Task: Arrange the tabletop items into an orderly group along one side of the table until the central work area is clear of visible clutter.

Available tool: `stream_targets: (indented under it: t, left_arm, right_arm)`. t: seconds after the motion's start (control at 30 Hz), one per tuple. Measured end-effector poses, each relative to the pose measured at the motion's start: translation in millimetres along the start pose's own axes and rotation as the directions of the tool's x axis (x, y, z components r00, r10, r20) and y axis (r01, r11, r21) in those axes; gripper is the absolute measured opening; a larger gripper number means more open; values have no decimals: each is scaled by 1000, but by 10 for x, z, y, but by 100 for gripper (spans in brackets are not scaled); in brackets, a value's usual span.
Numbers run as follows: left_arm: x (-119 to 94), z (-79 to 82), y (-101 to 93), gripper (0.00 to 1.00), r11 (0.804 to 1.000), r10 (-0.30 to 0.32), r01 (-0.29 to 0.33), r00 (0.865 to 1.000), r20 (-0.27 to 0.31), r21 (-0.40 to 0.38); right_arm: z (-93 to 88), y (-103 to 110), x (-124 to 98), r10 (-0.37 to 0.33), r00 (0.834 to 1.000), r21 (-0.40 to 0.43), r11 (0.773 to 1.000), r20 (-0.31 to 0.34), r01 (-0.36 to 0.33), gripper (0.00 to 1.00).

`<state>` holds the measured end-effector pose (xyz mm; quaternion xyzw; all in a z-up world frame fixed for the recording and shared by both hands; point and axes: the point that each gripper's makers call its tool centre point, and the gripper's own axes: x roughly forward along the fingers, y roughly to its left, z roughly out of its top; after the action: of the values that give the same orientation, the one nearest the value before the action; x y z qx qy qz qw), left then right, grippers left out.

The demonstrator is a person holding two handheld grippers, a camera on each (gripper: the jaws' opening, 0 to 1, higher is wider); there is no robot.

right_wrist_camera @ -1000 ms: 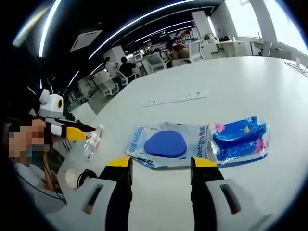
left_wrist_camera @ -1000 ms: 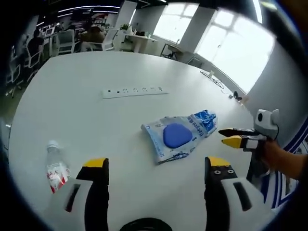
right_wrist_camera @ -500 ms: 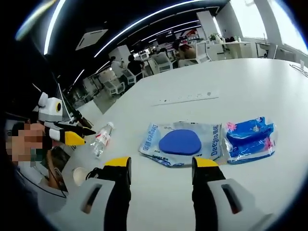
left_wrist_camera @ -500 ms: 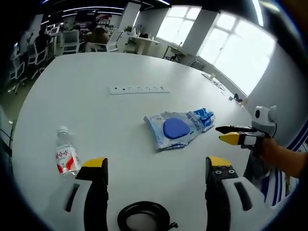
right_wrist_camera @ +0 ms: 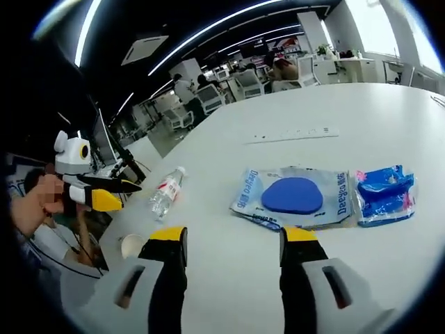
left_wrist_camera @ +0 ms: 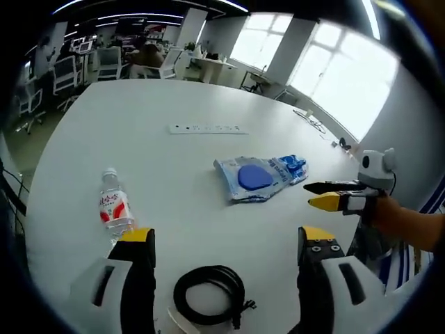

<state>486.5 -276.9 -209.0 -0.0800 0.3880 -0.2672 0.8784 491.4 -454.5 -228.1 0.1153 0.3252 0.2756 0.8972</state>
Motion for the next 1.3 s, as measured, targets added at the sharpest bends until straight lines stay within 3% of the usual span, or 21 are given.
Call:
stream_targets:
  t: [0.3, 0.73, 1.3]
  left_arm:
    - [-232, -126, 37, 86, 1000, 18, -18, 1000, 16, -8]
    - [-541, -260, 212, 86, 998, 43, -41, 998, 38, -42]
    - [-816, -403, 415, 86, 995, 79, -76, 996, 49, -58]
  right_arm:
    - [-106, 319, 76, 44, 998, -24, 999, -33, -45, 52]
    - [-257, 728, 352, 98, 989, -58, 993, -107, -104, 53]
    - [-395, 1032, 567, 131, 973, -108, 982, -192, -153, 54]
